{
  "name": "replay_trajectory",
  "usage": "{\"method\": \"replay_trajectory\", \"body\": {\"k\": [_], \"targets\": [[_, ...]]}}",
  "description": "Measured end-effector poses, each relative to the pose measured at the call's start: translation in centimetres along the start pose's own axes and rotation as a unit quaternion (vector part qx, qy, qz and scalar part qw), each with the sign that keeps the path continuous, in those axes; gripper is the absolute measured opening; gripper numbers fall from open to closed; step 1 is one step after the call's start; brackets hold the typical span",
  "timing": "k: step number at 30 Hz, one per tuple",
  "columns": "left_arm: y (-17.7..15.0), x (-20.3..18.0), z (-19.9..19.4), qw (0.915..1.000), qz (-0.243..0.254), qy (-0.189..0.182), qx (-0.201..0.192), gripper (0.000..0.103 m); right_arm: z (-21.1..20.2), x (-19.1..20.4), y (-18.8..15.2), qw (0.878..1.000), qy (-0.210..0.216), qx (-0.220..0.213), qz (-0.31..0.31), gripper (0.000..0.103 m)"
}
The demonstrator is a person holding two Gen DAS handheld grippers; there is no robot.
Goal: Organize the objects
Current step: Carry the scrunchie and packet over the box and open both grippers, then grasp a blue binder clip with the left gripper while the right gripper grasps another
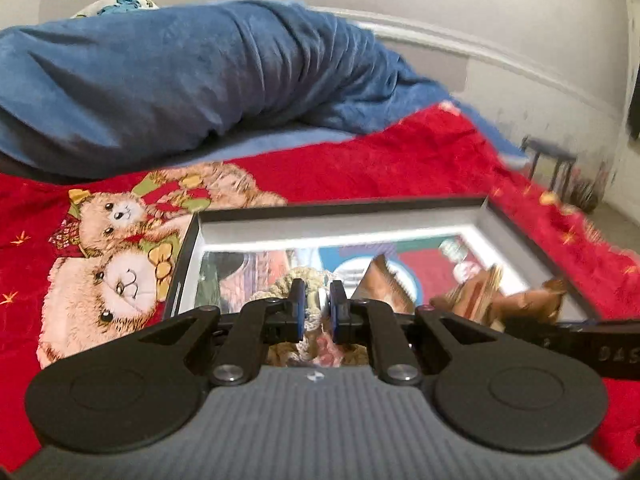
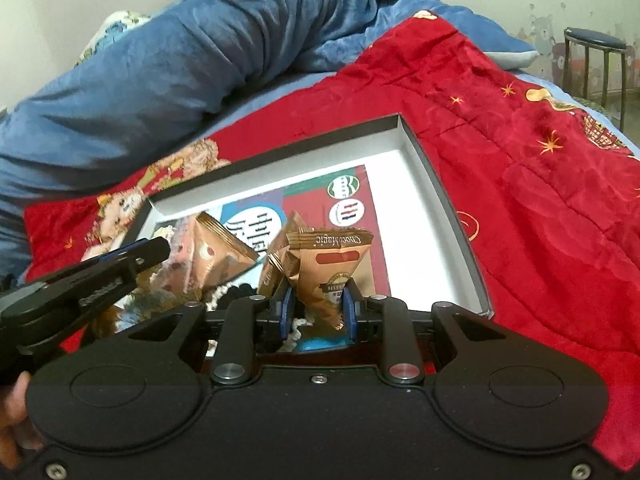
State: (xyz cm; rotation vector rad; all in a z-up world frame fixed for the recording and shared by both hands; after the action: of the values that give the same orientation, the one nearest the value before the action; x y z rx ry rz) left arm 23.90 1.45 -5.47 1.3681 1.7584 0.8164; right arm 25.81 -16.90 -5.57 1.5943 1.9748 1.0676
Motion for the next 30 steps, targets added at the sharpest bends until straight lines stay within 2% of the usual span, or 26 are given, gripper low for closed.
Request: {"method": "replay_trajectory", "body": {"k": [1, 6, 8, 9, 11, 13, 15, 17, 19, 22, 25, 30], "targets": [[-0.3, -0.1, 0.2, 1.0000, 0.003, 0.005, 0.005, 0.015, 0.1, 0.0, 0.0, 1.000, 0.000, 0.002, 0.000, 0.025], [-0.7, -0.5, 0.4, 0.9997, 0.015, 0.015, 0.009, 0.031, 0.0, -0.2, -0.1, 1.000, 0.009, 0.003, 0.005, 0.031], [-0.5, -0.6, 0.0, 0.9995, 0.025, 0.019, 0.004, 0.050, -0.3, -0.2, -0.1, 1.000, 0.013, -0.001, 0.004, 0.045], [-0.3, -0.5, -0.2, 0.9994, 0.027, 0.021, 0.001, 0.065, -0.6, -0.1, -0.2, 1.000, 0.019, -0.003, 0.005, 0.049], [0.2, -0.2, -1.0, 0.9995, 0.024, 0.022, -0.006, 0.074, -1.2, 0.3, -0.2, 1.000, 0.025, -0.007, -0.002, 0.057], [0.7, 0.2, -2.1, 0.9994, 0.018, 0.026, -0.012, 0.075, -2.2, 0.8, -0.1, 1.000, 0.025, -0.013, -0.011, 0.062], [1.0, 0.6, -3.8, 0.9993, 0.015, 0.026, -0.022, 0.082, -3.7, 1.0, -0.3, 0.999, 0.027, -0.027, 0.000, 0.066], [1.0, 0.9, -5.8, 0.9989, 0.023, 0.026, -0.032, 0.084, -5.5, 1.1, -0.7, 0.999, 0.025, -0.037, 0.016, 0.073], [0.5, 1.1, -7.8, 0.9986, 0.031, 0.030, -0.031, 0.085, -7.3, 1.4, -1.4, 0.999, 0.015, -0.043, 0.018, 0.074], [-0.8, 1.3, -10.4, 0.9993, 0.028, 0.022, -0.013, 0.086, -9.7, 2.3, -3.0, 0.999, -0.001, -0.036, -0.007, 0.076], [-3.6, 1.0, -12.5, 0.9996, 0.024, 0.010, 0.009, 0.087, -11.1, 3.1, -4.4, 0.999, -0.008, -0.025, -0.025, 0.076], [-7.5, -1.7, -12.8, 0.9964, 0.066, -0.011, 0.052, 0.087, -11.2, 4.5, -6.9, 0.999, -0.009, 0.009, -0.043, 0.076]]}}
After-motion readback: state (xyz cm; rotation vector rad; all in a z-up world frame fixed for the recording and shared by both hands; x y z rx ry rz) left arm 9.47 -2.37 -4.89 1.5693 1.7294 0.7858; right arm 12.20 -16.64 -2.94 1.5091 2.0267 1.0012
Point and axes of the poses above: each gripper's, at about its wrist camera, not at the fingertips, and z roughly the way its jaws point, x to its left, y to its top, the point moved 3 cm from there along z, roughly the way its jaws point, and after that the axes turned 11 degrees about -z, right-handed, at the moved point
